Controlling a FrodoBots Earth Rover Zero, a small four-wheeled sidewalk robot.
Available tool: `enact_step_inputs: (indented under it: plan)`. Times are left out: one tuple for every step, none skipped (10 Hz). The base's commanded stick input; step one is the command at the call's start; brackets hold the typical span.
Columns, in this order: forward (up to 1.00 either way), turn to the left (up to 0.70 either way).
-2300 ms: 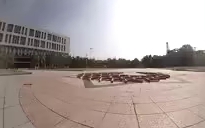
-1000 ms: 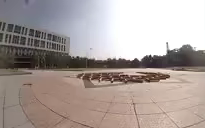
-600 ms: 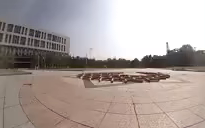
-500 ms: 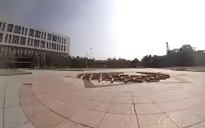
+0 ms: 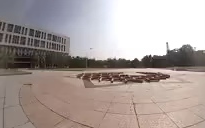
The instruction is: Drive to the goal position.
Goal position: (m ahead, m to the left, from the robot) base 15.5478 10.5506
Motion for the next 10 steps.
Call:
enact_step_inputs:
  plan:
    - [0.05,0.0]
    - [0.05,0.0]
    - [0.05,0.0]
    - [0.05,0.0]
    - [0.04,0.0]
    - [0.04,0.0]
    - [0.05,0.0]
    - [0.05,0.0]
    - [0.05,0.0]
    - [0.05,0.0]
